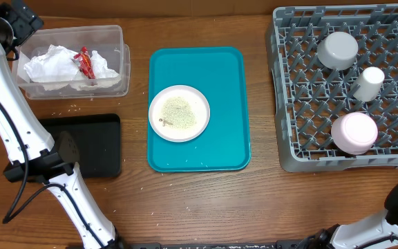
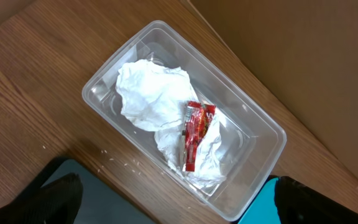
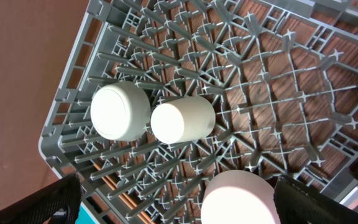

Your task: Sort waste into correct bins and load items into the dishwasher

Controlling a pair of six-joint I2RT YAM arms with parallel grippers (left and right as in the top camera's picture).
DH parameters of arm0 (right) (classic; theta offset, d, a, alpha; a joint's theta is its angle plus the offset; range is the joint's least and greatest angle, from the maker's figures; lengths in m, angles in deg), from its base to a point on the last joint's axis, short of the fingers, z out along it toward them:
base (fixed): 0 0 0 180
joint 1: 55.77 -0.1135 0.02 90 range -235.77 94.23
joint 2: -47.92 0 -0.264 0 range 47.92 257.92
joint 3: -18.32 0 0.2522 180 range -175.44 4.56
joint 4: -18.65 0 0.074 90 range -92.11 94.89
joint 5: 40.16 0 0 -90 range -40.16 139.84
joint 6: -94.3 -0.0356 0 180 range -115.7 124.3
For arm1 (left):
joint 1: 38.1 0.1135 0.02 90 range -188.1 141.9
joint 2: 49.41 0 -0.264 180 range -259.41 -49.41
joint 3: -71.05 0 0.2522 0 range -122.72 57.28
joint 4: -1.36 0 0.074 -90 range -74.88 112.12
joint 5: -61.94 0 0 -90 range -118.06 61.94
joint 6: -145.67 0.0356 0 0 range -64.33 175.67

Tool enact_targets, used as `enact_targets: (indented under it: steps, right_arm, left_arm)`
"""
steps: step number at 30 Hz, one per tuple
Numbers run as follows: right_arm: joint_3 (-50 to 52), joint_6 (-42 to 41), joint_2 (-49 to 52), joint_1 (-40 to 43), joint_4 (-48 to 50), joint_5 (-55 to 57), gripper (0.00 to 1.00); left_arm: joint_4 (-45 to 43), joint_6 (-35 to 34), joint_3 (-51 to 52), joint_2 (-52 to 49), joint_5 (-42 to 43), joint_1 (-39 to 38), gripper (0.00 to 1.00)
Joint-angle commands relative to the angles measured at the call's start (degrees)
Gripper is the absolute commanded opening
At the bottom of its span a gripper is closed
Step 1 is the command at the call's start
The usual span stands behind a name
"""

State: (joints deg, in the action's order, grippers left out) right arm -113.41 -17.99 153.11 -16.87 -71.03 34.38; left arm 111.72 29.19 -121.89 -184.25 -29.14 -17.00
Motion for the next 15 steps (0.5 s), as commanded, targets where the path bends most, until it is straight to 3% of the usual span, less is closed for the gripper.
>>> enact_targets:
  steps: [1, 3, 5, 7, 12, 15]
  right_arm:
    - [-0.4, -0.3, -0.3, -0.2, 0.2, 0.2, 1.0]
    - [-0.4, -0.3, -0.3, -0.2, 0.2, 0.2, 1.0]
    - [-0.4, -0.3, -0.3, -0.2, 0.2, 0.2, 1.0]
    - [-0.4, -0.3, -0.3, -0.2, 0.2, 0.2, 1.0]
    - [-0.4, -0.3, -0.3, -0.2, 0.2, 0.2, 1.0]
    - [-0.4, -0.3, -0.3, -0.2, 0.2, 0.2, 1.0]
  left_arm:
    - [-0.9, -6.7, -0.1, 0.2, 6.7, 0.2, 1.0]
    - [-0.8, -11.4, -0.1, 0.2, 15.5, 0.2, 1.0]
    - [-0.2, -11.4, -0.1, 0.2, 17.5, 0.2, 1.0]
    - [0.2, -9.8, -0.1, 0.2, 24.5, 0.2, 1.0]
    - [0.2, 8.8, 0.5, 0.2, 44.3, -3.7, 1.0]
    - [0.2, 12.6, 1.6, 0.2, 45.1, -9.6, 1.0]
